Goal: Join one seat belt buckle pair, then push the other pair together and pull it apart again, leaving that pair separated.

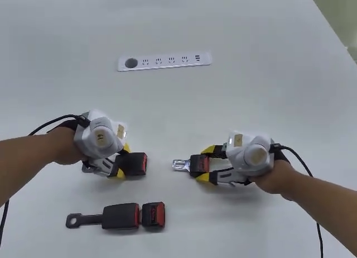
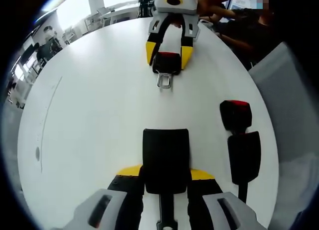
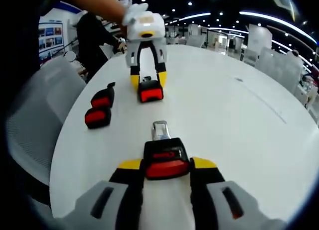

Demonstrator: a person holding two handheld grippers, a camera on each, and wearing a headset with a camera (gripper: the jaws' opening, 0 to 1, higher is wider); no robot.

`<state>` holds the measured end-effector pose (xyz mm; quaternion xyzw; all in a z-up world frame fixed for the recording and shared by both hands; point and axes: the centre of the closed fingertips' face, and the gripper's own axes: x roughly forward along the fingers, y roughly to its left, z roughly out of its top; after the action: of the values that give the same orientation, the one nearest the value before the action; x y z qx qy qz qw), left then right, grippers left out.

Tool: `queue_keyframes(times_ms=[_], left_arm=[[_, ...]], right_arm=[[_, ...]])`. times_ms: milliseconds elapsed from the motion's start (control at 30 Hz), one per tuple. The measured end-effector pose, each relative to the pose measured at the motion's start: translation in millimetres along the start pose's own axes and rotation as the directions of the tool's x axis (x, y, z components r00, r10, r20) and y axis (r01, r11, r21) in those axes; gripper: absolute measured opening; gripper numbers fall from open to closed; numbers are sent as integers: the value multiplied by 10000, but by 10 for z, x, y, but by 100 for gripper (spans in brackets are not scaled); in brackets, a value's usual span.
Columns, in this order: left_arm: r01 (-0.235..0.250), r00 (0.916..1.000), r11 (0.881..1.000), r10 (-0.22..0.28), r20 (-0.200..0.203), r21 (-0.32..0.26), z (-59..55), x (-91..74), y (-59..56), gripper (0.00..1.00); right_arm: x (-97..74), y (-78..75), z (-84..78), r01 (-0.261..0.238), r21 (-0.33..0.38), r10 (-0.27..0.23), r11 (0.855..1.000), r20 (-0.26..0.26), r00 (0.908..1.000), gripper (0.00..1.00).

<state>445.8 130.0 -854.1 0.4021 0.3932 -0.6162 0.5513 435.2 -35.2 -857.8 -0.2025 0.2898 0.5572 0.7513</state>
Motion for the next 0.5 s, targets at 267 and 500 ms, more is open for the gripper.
queue_keyframes(times_ms=[267, 500], left_arm=[[-52, 9999, 10000, 52, -95, -11, 7, -8, -2, 34], [-111, 9992, 9999, 113, -374, 72, 14, -6, -3, 34]], right_arm=[[-183, -49, -134, 207, 31, -207, 9998, 23, 9998, 37], [-329, -34, -258, 312, 229, -307, 9993, -226, 9993, 37]])
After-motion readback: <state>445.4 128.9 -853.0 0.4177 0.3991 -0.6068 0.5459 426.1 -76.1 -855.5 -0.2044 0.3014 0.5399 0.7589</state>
